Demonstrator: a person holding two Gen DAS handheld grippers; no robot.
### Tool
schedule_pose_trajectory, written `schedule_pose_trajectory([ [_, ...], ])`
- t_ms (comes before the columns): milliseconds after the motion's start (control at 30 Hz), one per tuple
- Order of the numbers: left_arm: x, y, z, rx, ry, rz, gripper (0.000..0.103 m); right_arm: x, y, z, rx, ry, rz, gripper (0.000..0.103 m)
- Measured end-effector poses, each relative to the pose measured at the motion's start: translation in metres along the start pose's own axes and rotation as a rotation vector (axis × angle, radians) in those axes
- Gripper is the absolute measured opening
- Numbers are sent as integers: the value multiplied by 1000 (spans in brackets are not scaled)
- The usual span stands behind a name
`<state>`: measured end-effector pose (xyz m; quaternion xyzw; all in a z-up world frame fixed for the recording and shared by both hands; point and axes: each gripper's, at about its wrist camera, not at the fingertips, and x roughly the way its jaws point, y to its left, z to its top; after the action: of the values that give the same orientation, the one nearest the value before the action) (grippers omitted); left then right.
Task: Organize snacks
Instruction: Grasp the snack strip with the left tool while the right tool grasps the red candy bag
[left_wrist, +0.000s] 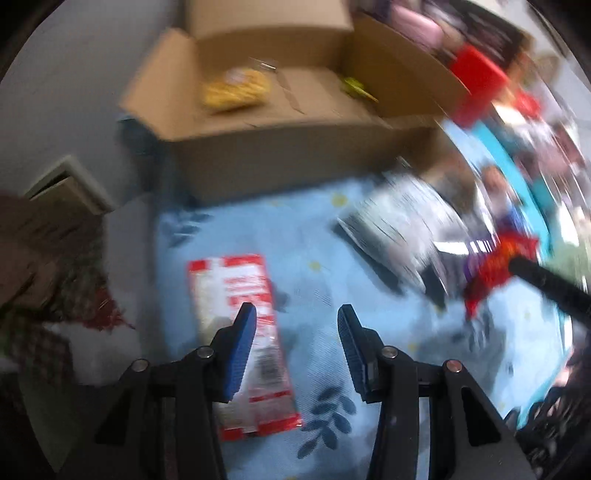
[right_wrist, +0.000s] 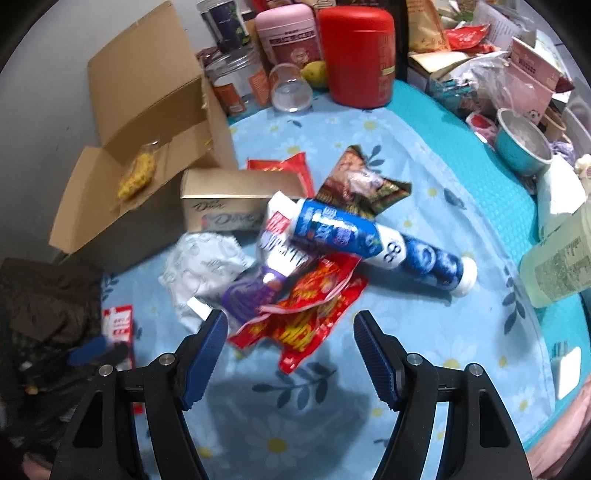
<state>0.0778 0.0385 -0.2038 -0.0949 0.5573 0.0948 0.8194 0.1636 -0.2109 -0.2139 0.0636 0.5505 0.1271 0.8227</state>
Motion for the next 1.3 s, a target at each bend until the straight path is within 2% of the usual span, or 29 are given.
schedule_pose_trajectory([
  [100, 8, 5, 1, -85, 5, 26, 46, 11, -1, 1, 29, 20, 15, 72],
  [233, 31, 12, -3, -87, 58, 78, 46, 23, 0, 0, 21, 58, -20, 70],
  [300, 38, 15, -6, -86, 52, 92, 46, 26, 1, -1, 21, 59, -15, 68],
  [367, 41, 11, -6, -59, 40, 137, 51, 29, 1, -2, 11, 58, -7, 68],
  [433, 50, 8, -4, -44, 80, 181, 72, 30, 1, -3, 4, 60, -9, 68],
  [467, 55, 11, -5, -60, 104, 195, 74, 31, 0, -3, 2, 64, -10, 68],
  [600, 56, 17, -7, -95, 82, 210, 85, 32, -4, -2, 5, 64, 13, 68],
  [800, 59, 22, -8, -110, 59, 175, 84, 41, -4, -4, -12, 84, 27, 68],
  [867, 59, 24, -6, -119, 69, 176, 78, 47, -7, -5, 14, 95, 46, 67],
  [933, 56, 21, -4, -106, 67, 192, 60, 50, -10, -6, 39, 90, 90, 57],
  [967, 55, 18, -4, -84, 63, 196, 56, 50, -10, -7, 37, 84, 99, 51],
  [1033, 55, 13, -4, -56, 63, 197, 52, 49, -8, -8, 27, 72, 94, 50],
  [1300, 52, -9, -11, 8, 89, 102, 49, 40, -8, -18, 3, 74, 64, 46],
])
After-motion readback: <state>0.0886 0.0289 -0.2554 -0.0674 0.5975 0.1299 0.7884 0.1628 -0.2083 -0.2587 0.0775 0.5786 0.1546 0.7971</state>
